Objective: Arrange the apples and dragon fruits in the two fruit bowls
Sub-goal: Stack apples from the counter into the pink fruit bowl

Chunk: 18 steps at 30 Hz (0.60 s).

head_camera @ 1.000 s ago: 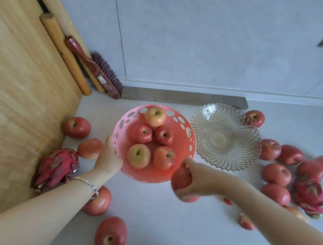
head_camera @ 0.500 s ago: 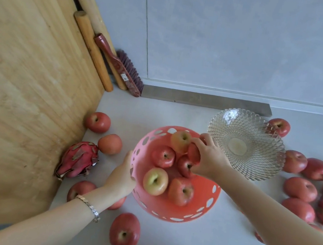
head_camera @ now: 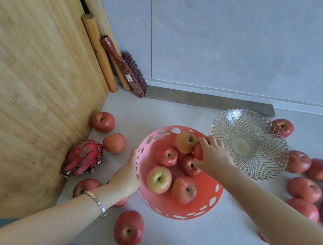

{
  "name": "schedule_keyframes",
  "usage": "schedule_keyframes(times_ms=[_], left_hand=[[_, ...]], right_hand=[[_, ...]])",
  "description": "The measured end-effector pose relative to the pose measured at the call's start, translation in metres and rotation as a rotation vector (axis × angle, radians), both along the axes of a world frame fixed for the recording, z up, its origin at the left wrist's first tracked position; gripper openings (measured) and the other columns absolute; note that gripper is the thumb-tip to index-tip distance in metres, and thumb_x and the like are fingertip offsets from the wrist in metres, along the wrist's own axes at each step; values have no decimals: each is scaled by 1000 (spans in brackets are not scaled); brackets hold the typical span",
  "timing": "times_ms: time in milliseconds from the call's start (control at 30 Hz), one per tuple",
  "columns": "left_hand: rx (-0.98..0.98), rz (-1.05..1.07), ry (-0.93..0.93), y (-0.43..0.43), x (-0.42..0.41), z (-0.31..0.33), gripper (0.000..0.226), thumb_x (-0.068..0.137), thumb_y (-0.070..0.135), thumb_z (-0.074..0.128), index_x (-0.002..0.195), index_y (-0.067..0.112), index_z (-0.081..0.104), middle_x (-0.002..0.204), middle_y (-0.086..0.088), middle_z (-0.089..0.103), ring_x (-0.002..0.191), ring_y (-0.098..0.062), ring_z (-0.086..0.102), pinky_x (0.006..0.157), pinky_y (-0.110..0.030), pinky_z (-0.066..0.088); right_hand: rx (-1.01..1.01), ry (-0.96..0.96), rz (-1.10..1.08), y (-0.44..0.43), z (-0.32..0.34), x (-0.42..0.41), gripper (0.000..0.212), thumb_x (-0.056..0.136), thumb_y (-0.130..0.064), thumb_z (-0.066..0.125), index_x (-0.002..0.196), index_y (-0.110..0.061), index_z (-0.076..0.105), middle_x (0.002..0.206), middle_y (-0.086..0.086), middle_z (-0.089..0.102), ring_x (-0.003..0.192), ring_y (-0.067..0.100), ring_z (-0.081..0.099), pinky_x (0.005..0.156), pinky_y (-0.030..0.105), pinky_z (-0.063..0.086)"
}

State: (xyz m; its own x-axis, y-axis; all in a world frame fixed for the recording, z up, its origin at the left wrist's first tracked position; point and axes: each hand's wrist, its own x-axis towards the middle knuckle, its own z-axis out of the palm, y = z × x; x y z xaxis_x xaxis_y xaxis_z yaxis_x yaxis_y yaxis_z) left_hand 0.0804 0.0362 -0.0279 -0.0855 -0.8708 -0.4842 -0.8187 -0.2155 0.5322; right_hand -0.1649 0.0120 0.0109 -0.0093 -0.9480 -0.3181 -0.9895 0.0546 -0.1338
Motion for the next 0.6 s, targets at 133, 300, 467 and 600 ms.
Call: schedule_keyframes(times_ms=[133, 300, 467, 600], left_hand=[[-21, -36, 75, -4, 11, 9, 60, 89, 20, 48, 143, 27, 23, 126, -2, 60, 108, -26, 60, 92, -34, 47], [-219, -164, -38, 2, 47, 22, 36, 93, 20, 46, 128, 15, 52, 133, -2, 54, 123, -19, 51, 100, -29, 38], [-60, -623, -398, 20, 81, 5, 74, 75, 41, 61, 140, 24, 31, 142, 3, 42, 126, -22, 46, 104, -33, 31], [19, -568, -372, 23, 80, -9, 88, 73, 43, 63, 146, 26, 16, 146, -2, 37, 129, -26, 42, 111, -36, 27]], right_hand=[[75, -37, -48, -7, 5, 4, 68, 73, -35, 64, 134, -20, 35, 140, 7, 34, 127, 29, 32, 99, 46, 40], [-271, -141, 129, 16, 35, 41, 58, 72, -43, 47, 123, -15, 51, 133, 18, 44, 126, 39, 38, 103, 47, 30], [138, -314, 573, 69, 46, 128, 35, 85, -35, 46, 111, -13, 56, 111, 8, 58, 101, 30, 57, 82, 41, 48], [431, -45, 678, 84, 0, 172, 51, 80, -25, 65, 123, -4, 47, 119, 17, 54, 98, 37, 59, 69, 39, 47]])
